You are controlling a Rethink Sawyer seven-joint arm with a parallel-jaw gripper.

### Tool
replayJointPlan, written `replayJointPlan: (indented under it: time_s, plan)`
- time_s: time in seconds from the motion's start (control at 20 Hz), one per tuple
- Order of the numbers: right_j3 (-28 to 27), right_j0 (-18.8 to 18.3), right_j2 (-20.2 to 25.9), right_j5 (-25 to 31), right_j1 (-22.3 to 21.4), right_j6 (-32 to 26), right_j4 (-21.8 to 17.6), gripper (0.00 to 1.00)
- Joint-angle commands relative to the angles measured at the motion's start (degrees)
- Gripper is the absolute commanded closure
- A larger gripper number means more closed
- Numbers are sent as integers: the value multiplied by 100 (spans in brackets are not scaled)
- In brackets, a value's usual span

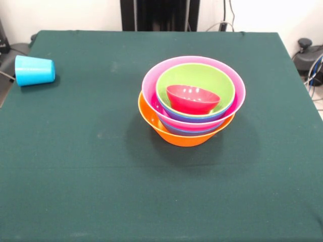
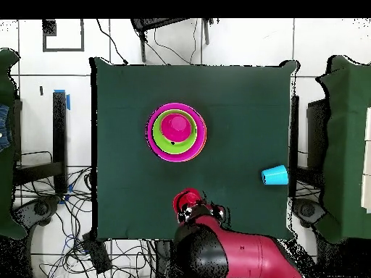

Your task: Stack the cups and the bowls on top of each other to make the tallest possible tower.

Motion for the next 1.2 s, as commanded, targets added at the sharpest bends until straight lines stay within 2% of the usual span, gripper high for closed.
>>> replayJointPlan:
  time_s: [0.05, 0.2, 0.35, 0.75, 1.05, 1.2]
  plan:
    - [-988, 317, -269, 1088, 1356, 656, -135, 100]
    - [-1678, 279, -334, 1492, 1875, 433, -148, 100]
    - [-1994, 160, -312, 1736, 2122, 190, -134, 100]
    - [-2330, -372, -102, 2229, 2417, -304, -52, 100]
    - [-2917, -907, 345, 2792, 2717, -1393, -390, 100]
    - [-3304, -996, 332, 3116, 2857, -1262, -365, 100]
